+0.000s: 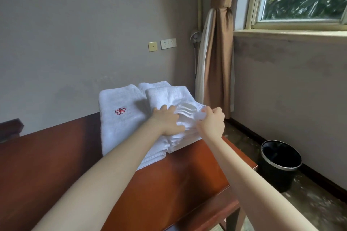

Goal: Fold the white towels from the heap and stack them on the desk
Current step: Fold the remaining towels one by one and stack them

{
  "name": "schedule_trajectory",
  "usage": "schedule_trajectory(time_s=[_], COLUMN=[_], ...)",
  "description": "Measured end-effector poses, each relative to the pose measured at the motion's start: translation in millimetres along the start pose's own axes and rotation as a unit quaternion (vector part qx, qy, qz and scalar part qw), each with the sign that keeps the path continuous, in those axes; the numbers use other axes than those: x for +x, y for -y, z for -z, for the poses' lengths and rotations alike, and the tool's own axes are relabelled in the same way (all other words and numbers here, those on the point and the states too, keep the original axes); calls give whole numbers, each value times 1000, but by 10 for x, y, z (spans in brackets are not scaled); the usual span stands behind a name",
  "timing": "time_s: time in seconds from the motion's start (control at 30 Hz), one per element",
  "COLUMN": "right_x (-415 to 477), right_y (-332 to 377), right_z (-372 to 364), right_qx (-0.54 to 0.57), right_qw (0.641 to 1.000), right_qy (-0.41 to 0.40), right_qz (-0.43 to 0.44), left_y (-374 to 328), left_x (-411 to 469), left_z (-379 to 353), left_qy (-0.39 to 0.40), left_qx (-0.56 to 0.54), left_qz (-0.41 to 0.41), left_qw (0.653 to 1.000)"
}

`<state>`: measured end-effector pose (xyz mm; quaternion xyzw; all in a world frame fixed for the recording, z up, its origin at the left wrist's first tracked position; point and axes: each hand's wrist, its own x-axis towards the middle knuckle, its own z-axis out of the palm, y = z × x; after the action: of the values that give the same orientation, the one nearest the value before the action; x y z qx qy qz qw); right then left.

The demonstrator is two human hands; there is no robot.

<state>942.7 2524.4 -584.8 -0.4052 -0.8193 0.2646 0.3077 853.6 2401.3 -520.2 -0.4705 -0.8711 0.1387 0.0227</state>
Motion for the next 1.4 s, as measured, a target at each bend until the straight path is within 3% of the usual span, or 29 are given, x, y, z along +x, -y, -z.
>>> schedule_trajectory(time_s=[0.1,0.27,0.47,0.7,0.9,1.17,1.3,1.4], right_x=[20,155,726,1629,2165,2398,2475,2481], right_y=[9,130,521,999,1070,988,1056,1129], right_z=[51,35,-140,-657,-1267,-1699,-1745,-1738], right_qx=[-77,-74,12,152,123,31,-37,33], right_qw=[995,989,990,972,971,972,970,972], right_qy=[-28,-5,85,166,204,233,239,233], right_qz=[55,132,111,66,29,14,5,3], left_y=[173,376,789,1418,1883,2090,2095,2084], left_x=[78,204,582,1398,2052,2231,2278,2318], left_z=[154,301,527,655,384,-345,-383,-394], left_qy=[-56,-144,-259,-288,-285,-44,-6,-28], left_qx=[-33,-38,-26,-7,-37,-240,-331,-378], left_qz=[23,49,69,71,118,267,263,240], left_qw=[998,988,963,955,951,932,906,894])
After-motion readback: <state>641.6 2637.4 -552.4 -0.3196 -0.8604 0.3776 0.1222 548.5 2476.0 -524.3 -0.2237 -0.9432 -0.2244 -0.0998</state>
